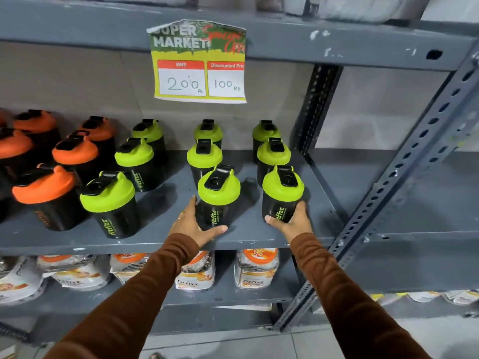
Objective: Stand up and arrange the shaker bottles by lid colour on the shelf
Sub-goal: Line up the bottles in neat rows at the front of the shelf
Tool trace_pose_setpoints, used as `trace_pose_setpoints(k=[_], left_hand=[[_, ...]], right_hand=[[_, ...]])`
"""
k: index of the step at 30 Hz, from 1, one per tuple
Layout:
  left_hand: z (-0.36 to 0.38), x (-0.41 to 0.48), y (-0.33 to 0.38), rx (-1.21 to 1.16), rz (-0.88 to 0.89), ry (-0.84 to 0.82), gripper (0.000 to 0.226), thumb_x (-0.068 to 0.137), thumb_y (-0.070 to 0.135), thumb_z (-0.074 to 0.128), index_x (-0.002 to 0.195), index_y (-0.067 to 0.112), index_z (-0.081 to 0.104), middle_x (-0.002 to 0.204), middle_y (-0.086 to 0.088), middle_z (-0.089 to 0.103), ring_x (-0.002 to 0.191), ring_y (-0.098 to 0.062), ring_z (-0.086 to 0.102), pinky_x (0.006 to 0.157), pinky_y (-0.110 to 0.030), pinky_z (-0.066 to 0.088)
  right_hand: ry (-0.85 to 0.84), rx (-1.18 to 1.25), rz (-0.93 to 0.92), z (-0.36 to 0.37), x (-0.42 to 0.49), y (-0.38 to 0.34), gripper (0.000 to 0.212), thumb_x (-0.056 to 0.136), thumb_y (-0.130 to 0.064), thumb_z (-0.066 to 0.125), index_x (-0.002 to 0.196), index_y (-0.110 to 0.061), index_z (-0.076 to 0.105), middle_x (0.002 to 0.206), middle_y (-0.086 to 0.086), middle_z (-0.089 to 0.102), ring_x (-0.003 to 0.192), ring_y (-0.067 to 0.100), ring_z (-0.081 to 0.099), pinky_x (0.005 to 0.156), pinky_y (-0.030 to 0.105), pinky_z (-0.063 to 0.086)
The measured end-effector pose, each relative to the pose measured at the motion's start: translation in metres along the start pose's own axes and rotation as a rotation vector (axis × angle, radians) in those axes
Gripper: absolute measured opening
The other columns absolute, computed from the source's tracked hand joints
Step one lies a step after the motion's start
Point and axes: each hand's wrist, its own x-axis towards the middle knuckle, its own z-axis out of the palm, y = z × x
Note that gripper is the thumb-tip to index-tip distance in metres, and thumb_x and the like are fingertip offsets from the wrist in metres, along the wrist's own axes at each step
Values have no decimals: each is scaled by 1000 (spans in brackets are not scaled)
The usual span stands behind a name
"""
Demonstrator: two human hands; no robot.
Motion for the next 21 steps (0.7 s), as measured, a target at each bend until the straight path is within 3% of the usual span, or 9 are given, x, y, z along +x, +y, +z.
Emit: trace_pose_setpoints(k=[3,5,9,14,21], left_hand=[[6,7,10,-171,-16,-29,121,36,49,82,136,20,21,135,-10,47,121,-27,46,105,-46,38],[12,10,14,-201,-45,-26,122,36,41,85,136,19,18,133,-11,47,120,-30,47,104,-47,38],[17,9,15,-230,-91,52,99,50,23,88,130,13,30,128,-13,53,116,-33,50,102,-44,40],[8,-10,16,-144,-107,151,80,54,26,86,118,8,43,122,-16,58,109,-33,55,94,-39,43],[-1,-22,15,-121,-128,174,78,53,28,86,115,4,44,119,-19,58,107,-34,55,92,-39,44]], right_hand=[[-14,11,-13,-2,2,2,76,59,-2,83,118,-8,37,117,11,57,107,23,54,100,37,42],[-12,4,-13,-3,2,4,82,56,-3,84,122,-8,36,118,11,57,109,25,55,101,39,43],[-8,-27,-10,-5,5,8,86,56,-7,85,125,-10,34,125,14,57,113,30,55,103,44,43],[-5,-43,-24,-11,2,11,81,58,-7,85,123,-9,37,123,15,59,112,29,56,100,38,42],[-16,-29,-56,-14,-3,17,80,57,-6,85,122,-10,37,120,15,60,109,28,57,100,40,44]])
